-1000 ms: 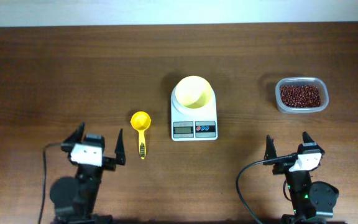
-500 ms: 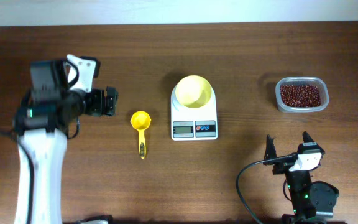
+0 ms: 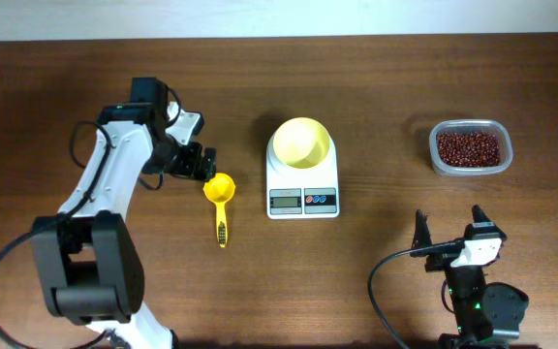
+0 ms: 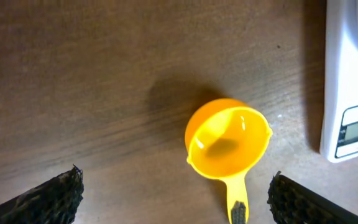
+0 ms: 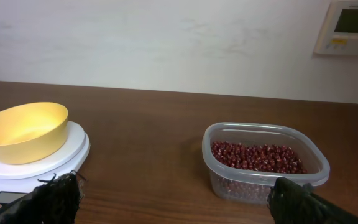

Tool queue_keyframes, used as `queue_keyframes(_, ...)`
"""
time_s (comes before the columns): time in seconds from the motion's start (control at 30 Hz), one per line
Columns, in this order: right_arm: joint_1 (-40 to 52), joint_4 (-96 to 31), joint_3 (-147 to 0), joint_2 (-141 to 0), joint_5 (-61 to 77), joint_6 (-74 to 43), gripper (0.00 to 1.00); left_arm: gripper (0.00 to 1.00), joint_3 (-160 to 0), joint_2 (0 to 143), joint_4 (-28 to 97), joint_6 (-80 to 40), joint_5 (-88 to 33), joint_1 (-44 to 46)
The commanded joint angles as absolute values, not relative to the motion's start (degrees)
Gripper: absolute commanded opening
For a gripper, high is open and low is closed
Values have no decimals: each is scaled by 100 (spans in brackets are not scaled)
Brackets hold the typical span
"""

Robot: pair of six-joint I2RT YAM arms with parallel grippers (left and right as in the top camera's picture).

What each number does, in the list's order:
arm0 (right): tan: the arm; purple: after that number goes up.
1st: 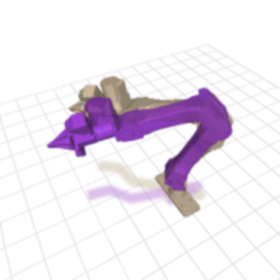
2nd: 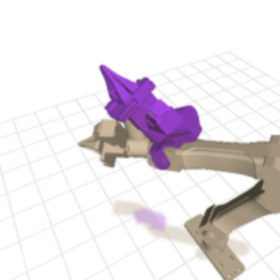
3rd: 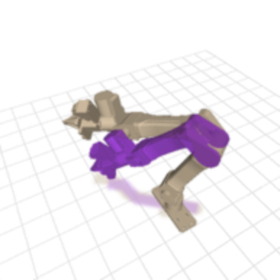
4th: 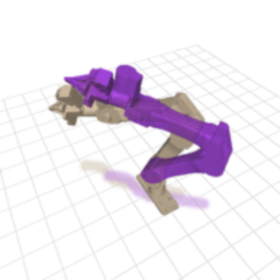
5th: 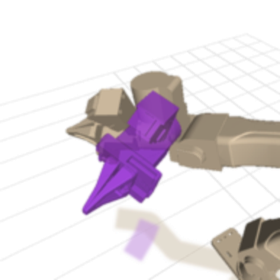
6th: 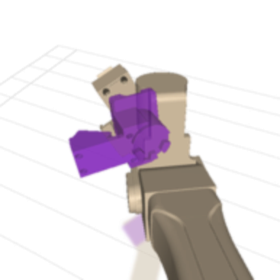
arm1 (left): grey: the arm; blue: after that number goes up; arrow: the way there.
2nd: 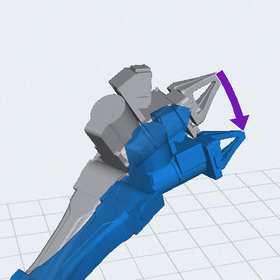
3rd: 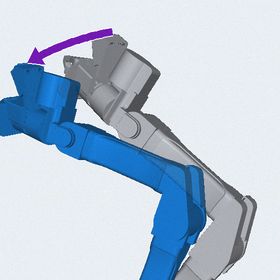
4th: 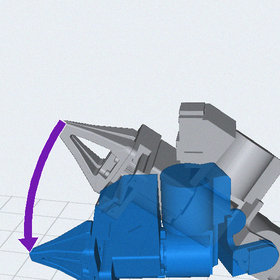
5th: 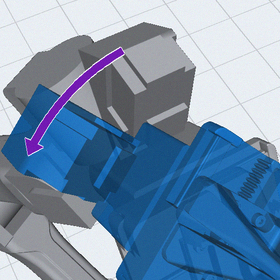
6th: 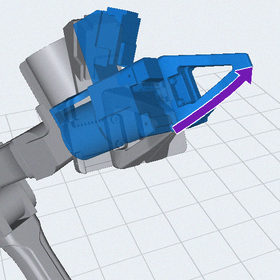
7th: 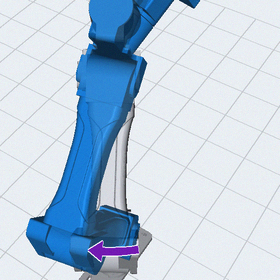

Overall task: Scoop item into bowl and weigh 50g on scale
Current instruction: 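Reach the left gripper to the yellow scoop and grasp its handle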

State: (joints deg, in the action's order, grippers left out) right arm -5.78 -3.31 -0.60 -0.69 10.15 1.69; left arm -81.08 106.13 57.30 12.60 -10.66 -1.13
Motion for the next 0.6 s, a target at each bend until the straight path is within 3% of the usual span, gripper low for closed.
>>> queue_keyframes(0.0,-517,-368,-32,-32,987,161,99,99,-8171,10827,5666,1164,-895,-110)
queue_keyframes(0.57,-517,-366,-32,-32,987,161,99,99,-7238,10881,4491,1120,-705,325)
